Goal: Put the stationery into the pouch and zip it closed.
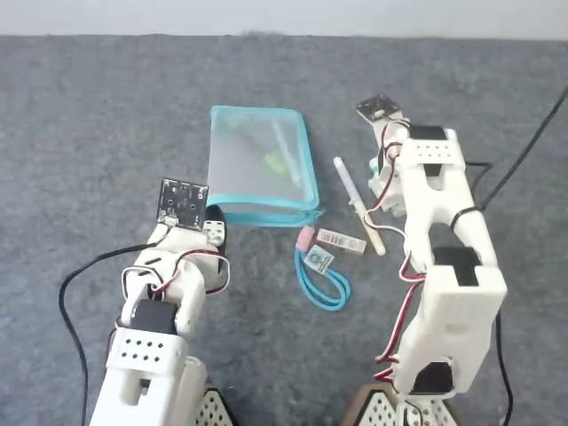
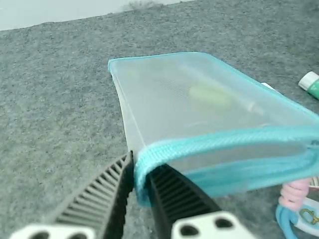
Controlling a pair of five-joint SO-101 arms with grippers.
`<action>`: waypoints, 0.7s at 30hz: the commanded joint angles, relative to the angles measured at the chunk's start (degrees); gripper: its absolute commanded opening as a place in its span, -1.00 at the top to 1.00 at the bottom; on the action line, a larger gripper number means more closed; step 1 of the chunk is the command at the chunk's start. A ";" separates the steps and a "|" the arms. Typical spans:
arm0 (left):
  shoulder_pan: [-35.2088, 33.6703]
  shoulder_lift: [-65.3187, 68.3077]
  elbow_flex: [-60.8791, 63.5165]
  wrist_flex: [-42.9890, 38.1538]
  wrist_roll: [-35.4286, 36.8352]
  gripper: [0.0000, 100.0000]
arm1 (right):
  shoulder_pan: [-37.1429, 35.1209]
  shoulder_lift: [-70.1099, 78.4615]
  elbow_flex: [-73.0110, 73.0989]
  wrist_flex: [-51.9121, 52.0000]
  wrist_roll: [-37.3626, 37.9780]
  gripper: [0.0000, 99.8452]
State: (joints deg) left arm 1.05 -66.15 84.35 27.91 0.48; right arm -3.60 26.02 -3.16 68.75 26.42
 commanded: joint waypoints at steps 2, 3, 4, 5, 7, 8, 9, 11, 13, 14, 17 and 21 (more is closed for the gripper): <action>-0.26 -0.09 -1.80 -1.85 0.62 0.98 | 0.92 0.40 -0.26 -0.92 0.53 0.59; -0.26 -0.09 -1.80 -1.85 0.62 0.98 | 1.01 0.84 -0.26 -1.01 0.53 0.59; -0.26 -0.09 -1.80 -1.85 0.62 0.98 | 1.01 1.27 -0.26 -0.92 0.53 0.59; -0.26 -0.09 -1.80 -1.85 0.53 0.98 | 1.01 1.63 -0.26 -0.75 0.53 0.59; -0.26 -0.09 -1.80 -1.85 0.44 0.98 | 1.01 2.42 -0.18 -0.66 0.53 0.65; -0.26 -0.09 -1.80 -1.85 0.44 0.98 | 1.10 2.77 -0.18 -0.66 0.44 0.71; -0.26 -0.09 -1.80 -1.85 0.44 0.98 | 1.19 2.86 -0.18 -0.66 0.44 0.78; -0.26 -0.09 -1.80 -1.85 0.44 0.98 | 1.71 2.68 -0.18 -0.57 0.44 0.89; -0.26 -0.09 -1.80 -1.85 0.35 0.98 | 2.77 2.15 -0.18 -0.57 0.35 0.96; -0.26 -0.09 -1.80 -1.85 0.35 0.98 | 3.30 1.54 -0.18 -0.57 0.26 0.98; -0.26 -0.09 -1.80 -1.76 0.35 0.98 | 5.05 -1.89 -0.09 2.24 -2.02 0.99; -0.26 -0.09 -1.80 -1.76 0.26 0.98 | 5.14 -10.33 0.18 10.59 -2.81 0.99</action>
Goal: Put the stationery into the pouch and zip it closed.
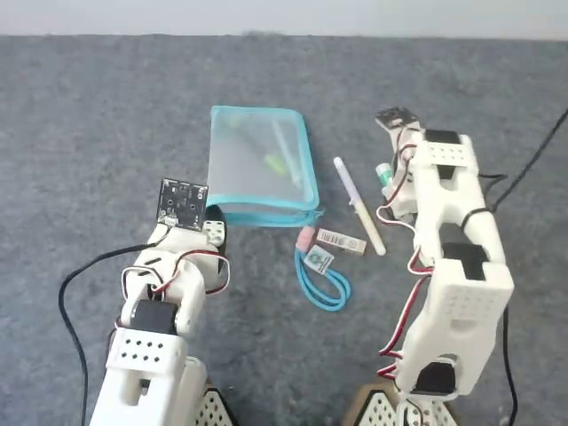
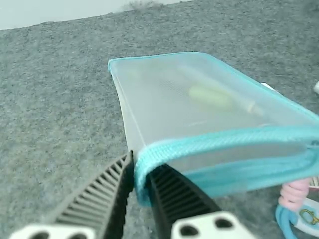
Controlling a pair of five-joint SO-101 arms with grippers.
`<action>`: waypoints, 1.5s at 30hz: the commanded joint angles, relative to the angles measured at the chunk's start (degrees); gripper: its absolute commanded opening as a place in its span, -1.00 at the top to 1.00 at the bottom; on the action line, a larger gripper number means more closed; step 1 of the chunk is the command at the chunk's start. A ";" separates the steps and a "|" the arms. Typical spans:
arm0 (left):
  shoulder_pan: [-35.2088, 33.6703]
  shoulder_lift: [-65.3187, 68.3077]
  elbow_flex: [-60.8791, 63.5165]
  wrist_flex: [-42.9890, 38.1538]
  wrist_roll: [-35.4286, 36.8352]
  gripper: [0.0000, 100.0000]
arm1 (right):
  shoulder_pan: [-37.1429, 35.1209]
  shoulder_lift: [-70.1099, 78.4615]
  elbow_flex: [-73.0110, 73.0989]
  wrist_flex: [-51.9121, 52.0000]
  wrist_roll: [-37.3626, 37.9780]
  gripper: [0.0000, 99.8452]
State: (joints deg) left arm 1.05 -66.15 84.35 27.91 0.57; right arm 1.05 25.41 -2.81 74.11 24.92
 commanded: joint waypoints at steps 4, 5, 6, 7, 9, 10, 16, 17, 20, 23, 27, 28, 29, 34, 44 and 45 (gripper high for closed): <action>-0.26 -0.09 -1.71 -1.67 0.18 0.98 | -2.24 -20.70 0.26 13.67 -2.11 0.99; -0.26 0.00 -1.71 -1.67 0.18 0.98 | -3.65 -24.04 1.05 14.99 -2.11 0.99; -0.26 0.00 -1.71 -1.67 0.18 0.98 | -5.49 -27.47 2.37 15.96 -2.02 0.99; -0.26 -0.09 -1.71 -1.67 0.18 0.98 | -7.87 -31.25 4.22 16.57 -1.93 0.99; -0.26 -0.09 -1.71 -1.67 0.18 0.98 | -13.23 -39.43 9.14 17.01 -1.85 0.99; -0.26 -0.09 -1.71 -1.67 0.18 0.98 | -16.40 -43.47 12.04 16.92 -1.85 0.99; -0.26 -0.09 -1.71 -1.67 0.18 0.98 | -32.92 -57.27 23.30 16.92 -2.29 0.99; -0.26 -0.09 -1.71 -1.58 0.18 0.98 | -34.68 -57.27 23.65 17.10 -2.29 0.99; -0.26 -0.09 -1.71 -1.58 0.18 0.98 | -36.53 -56.22 23.47 17.36 -4.22 0.99; -0.26 -0.09 -1.71 -1.58 0.18 0.98 | -36.70 -52.88 23.47 17.36 -4.92 0.99; -0.26 -0.09 -1.71 -1.58 0.18 0.98 | -36.70 -48.13 23.03 15.69 -4.66 0.99; -0.26 -0.09 -1.71 -1.58 0.18 0.98 | -36.70 -46.90 22.24 15.34 -4.66 0.99; -0.26 -0.09 -1.71 -1.58 0.26 0.98 | -36.70 -45.76 21.10 15.25 -4.66 0.99; -0.18 -0.09 -1.71 -1.58 0.35 0.98 | -36.79 -37.14 11.08 17.19 -5.01 0.99; 0.62 -0.09 -1.71 -1.49 0.35 0.98 | -36.70 -15.96 -13.98 24.04 -9.76 0.99; 1.41 -0.09 -1.71 -1.49 0.26 0.98 | -36.62 -14.20 -16.44 24.66 -11.16 0.99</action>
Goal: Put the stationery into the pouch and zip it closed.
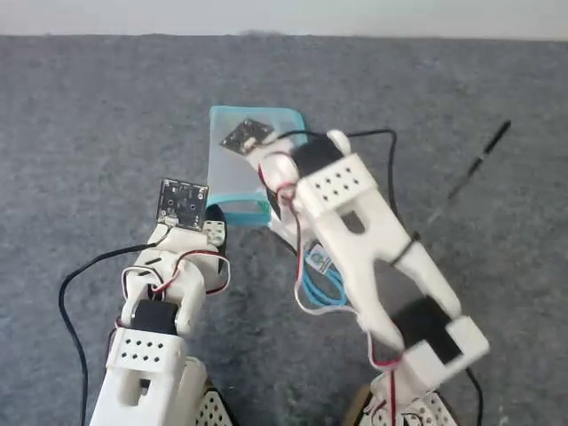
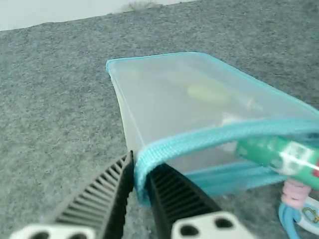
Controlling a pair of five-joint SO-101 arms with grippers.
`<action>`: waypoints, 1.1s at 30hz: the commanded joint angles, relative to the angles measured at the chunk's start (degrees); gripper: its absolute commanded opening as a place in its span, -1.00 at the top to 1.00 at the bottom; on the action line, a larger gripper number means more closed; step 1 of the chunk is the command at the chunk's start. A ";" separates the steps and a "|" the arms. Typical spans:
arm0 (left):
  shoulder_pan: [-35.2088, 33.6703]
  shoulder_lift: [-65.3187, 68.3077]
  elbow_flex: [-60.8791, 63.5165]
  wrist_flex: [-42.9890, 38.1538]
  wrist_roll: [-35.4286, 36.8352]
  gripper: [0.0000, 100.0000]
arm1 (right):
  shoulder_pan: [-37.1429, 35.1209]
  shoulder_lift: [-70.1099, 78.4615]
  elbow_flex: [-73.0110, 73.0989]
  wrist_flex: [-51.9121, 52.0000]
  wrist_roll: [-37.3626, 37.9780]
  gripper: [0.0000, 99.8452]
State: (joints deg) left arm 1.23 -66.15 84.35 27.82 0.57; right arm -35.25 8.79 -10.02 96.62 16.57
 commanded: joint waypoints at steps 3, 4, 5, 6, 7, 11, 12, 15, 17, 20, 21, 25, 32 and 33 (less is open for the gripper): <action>3.96 -0.09 -0.66 -1.32 0.18 0.98 | -0.13 6.64 -16.44 4.35 -5.10 0.99; 4.75 -0.09 -0.57 -1.32 0.09 0.98 | -0.13 7.69 -18.73 5.14 -5.45 0.99; 5.45 -0.09 -0.57 -0.97 0.09 0.98 | -0.13 8.57 -20.75 5.58 -5.54 0.99; 6.07 -0.09 -0.57 -0.53 0.09 0.98 | -0.04 9.19 -22.42 5.76 -5.63 0.98; 6.77 -0.09 -0.57 -0.18 0.00 0.98 | -0.04 9.80 -23.82 5.76 -5.63 0.98; 8.44 -0.09 -0.48 0.18 -2.81 0.98 | -0.13 11.30 -26.73 5.49 -5.54 0.98; 8.53 -0.09 -0.48 0.18 -2.90 0.98 | -0.13 11.38 -26.81 5.76 -5.54 0.95; 8.44 -0.09 -0.48 0.18 -2.81 0.98 | 0.04 11.30 -26.73 5.93 -5.54 0.72; 8.26 -0.09 -0.48 0.18 -2.81 0.98 | 0.04 11.03 -26.73 5.93 -5.63 0.57; 8.18 -0.09 -0.48 0.09 -2.90 0.98 | 0.04 10.95 -26.73 5.93 -5.36 0.49; 8.09 -0.09 -0.48 0.09 -2.90 0.98 | 0.04 10.95 -26.73 6.02 -5.27 0.50; 8.09 -0.09 -0.48 0.00 -2.81 0.98 | 0.92 8.75 -26.73 6.02 -5.19 0.50; 8.00 -0.18 -0.48 -0.09 -2.73 0.98 | 6.55 -4.00 -21.01 6.37 -3.78 0.50; 8.00 -0.18 -0.57 -0.09 -2.73 0.98 | 6.81 -6.02 -18.02 6.29 -2.29 0.50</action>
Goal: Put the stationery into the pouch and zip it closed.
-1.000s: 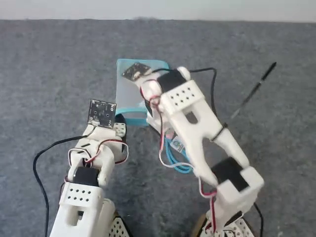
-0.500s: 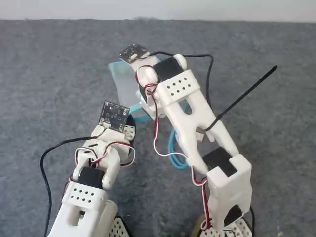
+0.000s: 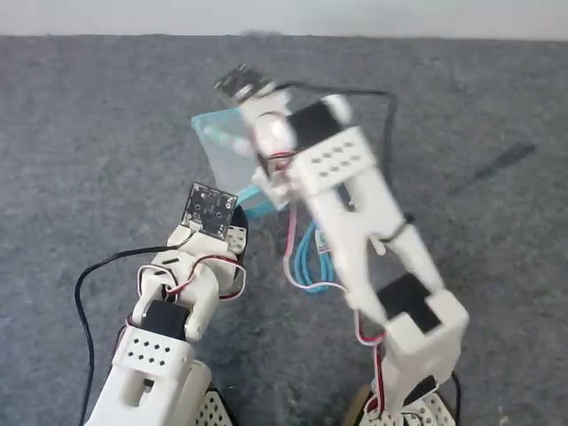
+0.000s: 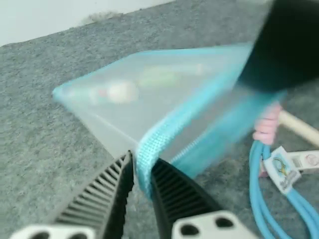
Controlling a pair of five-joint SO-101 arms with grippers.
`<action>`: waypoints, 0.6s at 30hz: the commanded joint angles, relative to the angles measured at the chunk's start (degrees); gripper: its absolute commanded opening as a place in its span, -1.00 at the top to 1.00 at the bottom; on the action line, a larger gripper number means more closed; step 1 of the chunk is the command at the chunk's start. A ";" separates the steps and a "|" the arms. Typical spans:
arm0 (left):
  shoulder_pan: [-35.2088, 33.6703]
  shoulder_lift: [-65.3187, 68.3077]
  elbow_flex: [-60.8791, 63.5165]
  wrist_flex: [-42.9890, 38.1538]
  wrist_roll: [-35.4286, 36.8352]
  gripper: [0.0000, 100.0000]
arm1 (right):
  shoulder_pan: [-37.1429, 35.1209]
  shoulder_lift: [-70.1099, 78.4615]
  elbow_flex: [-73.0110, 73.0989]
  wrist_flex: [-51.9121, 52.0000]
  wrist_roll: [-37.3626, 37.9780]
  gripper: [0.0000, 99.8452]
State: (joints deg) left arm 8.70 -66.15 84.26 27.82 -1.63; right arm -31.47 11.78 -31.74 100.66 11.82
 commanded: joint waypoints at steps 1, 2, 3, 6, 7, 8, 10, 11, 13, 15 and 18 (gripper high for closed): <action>0.53 -0.18 -0.48 -0.09 -0.53 0.98 | 3.30 -11.12 7.03 2.24 3.60 0.50; 0.53 -0.18 -0.48 -0.09 -0.53 0.98 | 3.47 -13.32 10.81 2.24 4.40 0.50; 0.53 -0.18 -0.48 -0.09 -0.53 0.98 | 3.91 -15.34 14.59 2.07 4.75 0.50; -1.67 -0.18 -0.66 -0.18 -0.53 0.98 | 6.11 -21.14 26.64 -0.22 5.01 0.50; -2.55 -0.18 -0.75 -0.18 -0.53 0.98 | 7.25 -22.90 30.77 -1.80 5.10 0.50; -3.16 -0.18 -0.75 -0.18 -0.53 0.98 | 8.22 -24.04 34.64 -3.82 5.10 0.50; -3.87 -0.18 -0.84 -0.26 -0.53 0.98 | 9.45 -25.98 42.81 -8.31 4.84 0.50; -4.04 -0.18 -0.84 -0.26 -0.44 0.98 | 9.71 -26.59 46.77 -10.51 4.84 0.50; -4.13 -0.18 -0.92 -0.26 -0.44 0.98 | 9.80 -26.86 53.63 -15.08 4.92 0.50; -4.13 -0.18 -0.92 -0.26 -0.44 0.98 | 9.89 -26.86 58.64 -19.65 4.75 0.50; -4.13 -0.18 -0.84 -0.18 -0.44 0.98 | 9.98 -26.86 62.77 -23.34 4.75 0.50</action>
State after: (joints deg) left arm 5.19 -66.15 84.35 27.91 -1.89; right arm -22.51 -11.87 28.57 81.05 15.87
